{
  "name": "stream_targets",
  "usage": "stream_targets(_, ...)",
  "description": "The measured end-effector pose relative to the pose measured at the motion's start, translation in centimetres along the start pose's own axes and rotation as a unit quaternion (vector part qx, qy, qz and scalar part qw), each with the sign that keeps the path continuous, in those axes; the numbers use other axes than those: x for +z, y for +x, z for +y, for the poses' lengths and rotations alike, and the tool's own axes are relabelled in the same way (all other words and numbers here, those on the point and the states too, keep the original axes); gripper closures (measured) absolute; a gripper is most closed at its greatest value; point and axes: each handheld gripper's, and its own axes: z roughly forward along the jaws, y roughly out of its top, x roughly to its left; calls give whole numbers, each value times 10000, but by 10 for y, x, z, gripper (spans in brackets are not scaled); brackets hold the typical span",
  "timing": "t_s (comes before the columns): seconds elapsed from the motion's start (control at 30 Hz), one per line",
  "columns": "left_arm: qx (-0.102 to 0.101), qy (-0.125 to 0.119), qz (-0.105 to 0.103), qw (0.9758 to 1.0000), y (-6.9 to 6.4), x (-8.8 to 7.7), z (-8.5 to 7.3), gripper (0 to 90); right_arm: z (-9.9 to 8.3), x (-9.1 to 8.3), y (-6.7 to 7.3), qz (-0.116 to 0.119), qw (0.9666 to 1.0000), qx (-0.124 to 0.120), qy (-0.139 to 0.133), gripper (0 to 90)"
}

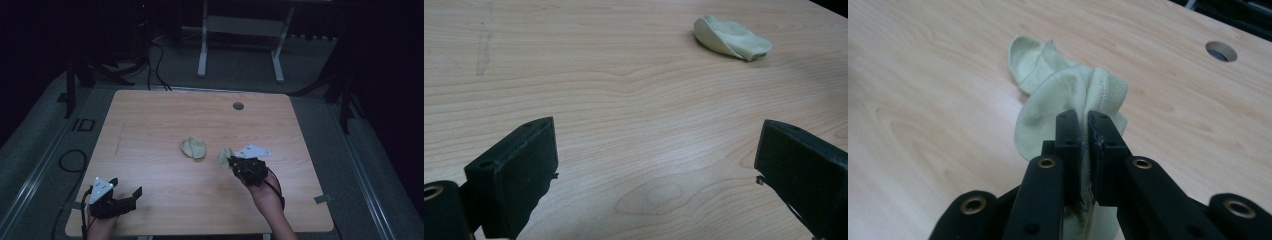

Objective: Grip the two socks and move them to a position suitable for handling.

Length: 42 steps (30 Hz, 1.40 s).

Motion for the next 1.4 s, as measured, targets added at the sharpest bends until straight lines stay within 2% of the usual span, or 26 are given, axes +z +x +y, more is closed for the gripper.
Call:
stream_targets(0.17,38,12,-58,10000,-2,3,1,38,-20,-11,19,171,9998,34,24,841)
stream_targets(0.2,58,24,-65,10000,-2,3,1,38,-27,-11,26,141,9999,7,60,840)
stream_targets(0.3,73,78,-88,9999,-3,4,1,38,-34,-7,32,209,9997,23,130,840)
stream_targets(0.37,91,81,-88,9999,-4,4,1,38,-43,2,41,335,9991,91,234,840)
stream_targets(0.5,92,93,-106,9999,-4,5,1,38,-47,11,48,318,9989,44,330,840)
stream_targets(0.53,115,113,-103,9998,-4,5,1,38,-51,23,55,418,9981,140,437,840)
stream_targets(0.67,146,144,-100,9997,-6,6,0,38,-54,32,65,540,9971,162,513,839)
stream_targets(0.7,217,174,-134,9995,-8,8,0,38,-54,32,65,540,9971,162,513,840)
stream_targets(0.73,239,176,-149,9994,-9,8,0,38,-58,43,75,623,9960,153,618,839)
stream_targets(0.87,288,156,-192,9993,-10,8,0,38,-65,58,85,722,9940,219,787,835)
stream_targets(0.93,291,155,-199,9993,-10,8,0,38,-68,62,87,705,9942,374,719,831)
stream_targets(1.03,298,187,-225,9991,-10,10,0,39,-68,63,90,623,9950,451,645,821)
stream_targets(1.1,311,214,-268,9989,-11,11,0,40,-68,64,91,643,9948,501,607,780)
stream_targets(1.27,330,264,-327,9986,-13,14,1,48,-63,63,95,948,9929,465,549,592)
stream_targets(1.37,304,212,-533,9979,-16,14,3,59,-55,52,96,1087,9932,281,297,493)
stream_targets(1.4,358,196,-668,9969,-18,14,4,70,-51,48,94,1103,9934,190,240,462)
